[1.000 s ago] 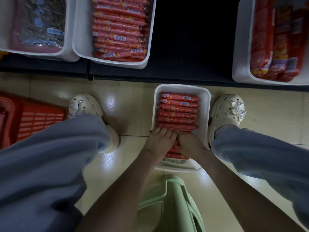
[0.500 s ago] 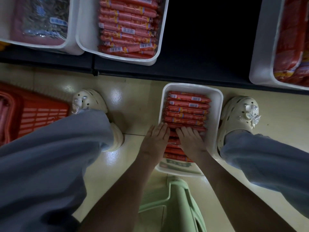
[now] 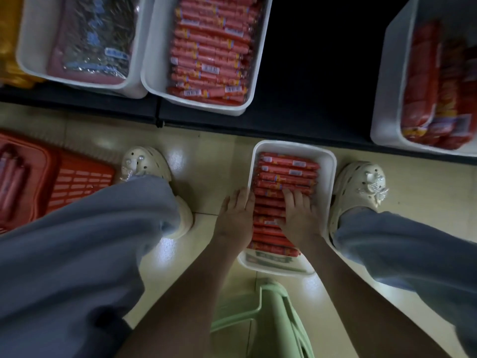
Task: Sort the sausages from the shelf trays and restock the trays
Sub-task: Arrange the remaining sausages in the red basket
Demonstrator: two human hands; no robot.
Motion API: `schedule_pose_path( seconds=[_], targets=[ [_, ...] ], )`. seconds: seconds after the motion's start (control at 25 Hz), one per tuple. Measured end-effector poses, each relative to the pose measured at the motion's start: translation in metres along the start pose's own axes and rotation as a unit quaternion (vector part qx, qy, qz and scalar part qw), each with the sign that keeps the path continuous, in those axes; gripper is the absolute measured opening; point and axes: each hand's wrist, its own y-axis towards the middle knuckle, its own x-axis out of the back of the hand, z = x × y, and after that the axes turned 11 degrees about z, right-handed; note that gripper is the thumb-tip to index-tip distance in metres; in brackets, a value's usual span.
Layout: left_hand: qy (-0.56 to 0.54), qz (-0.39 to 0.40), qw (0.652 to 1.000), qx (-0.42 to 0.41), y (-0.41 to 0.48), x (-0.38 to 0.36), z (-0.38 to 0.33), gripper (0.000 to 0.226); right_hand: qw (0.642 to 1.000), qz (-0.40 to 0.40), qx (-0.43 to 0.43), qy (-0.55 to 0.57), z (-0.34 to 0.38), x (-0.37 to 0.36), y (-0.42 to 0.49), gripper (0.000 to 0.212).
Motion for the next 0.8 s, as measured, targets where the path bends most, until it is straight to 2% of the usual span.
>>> schedule_pose_path(
  seconds=[0.2,0.4,0.64,0.8],
  targets=[
    [-0.057,-0.052,0.997,0.028,-0.026,0.063,-0.013,0.06,0.988,-0.113,0.075,0.067,0.042,0.074,-0.036,0.056],
    [-0.05,-0.157,0.983,0.079,-0.105,0.144,-0.007,0.052,0.959,-0.208,0.184,0.066,0.103,0.151,-0.084,0.051],
    [-0.119,-0.327,0.932,0.099,-0.235,0.206,0.05,0.041,0.923,-0.223,0.309,0.06,0.22,0.203,-0.142,0.045],
    [-0.118,-0.402,0.897,0.139,-0.324,0.196,0.118,0.038,0.892,-0.215,0.397,0.021,0.302,0.211,-0.168,0.044]
  ],
)
